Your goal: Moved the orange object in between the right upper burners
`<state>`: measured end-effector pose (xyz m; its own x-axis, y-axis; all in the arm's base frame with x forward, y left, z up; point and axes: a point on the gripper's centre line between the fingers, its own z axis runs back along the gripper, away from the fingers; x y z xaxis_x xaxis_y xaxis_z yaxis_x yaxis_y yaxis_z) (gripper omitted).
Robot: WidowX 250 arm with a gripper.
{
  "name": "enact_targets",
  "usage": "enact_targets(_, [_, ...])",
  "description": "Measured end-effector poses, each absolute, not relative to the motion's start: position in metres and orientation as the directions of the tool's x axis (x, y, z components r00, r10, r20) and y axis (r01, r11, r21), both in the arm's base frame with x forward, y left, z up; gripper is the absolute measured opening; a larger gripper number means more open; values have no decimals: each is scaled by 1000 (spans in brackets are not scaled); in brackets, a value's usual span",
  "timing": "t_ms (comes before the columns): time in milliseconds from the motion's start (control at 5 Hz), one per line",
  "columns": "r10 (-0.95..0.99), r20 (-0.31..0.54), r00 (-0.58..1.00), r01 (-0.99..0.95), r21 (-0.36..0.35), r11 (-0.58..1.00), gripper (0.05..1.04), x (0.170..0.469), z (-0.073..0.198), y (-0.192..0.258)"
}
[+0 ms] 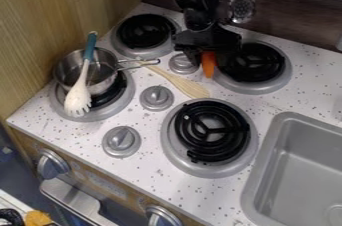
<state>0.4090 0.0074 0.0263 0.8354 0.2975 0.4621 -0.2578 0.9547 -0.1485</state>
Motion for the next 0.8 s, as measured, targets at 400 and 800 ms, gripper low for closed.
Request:
enact_targets(400, [344, 440, 829, -331, -110, 937, 674, 413, 8, 23])
enact_targets(800, [395, 447, 802, -404, -79, 911, 1001, 409, 6, 27])
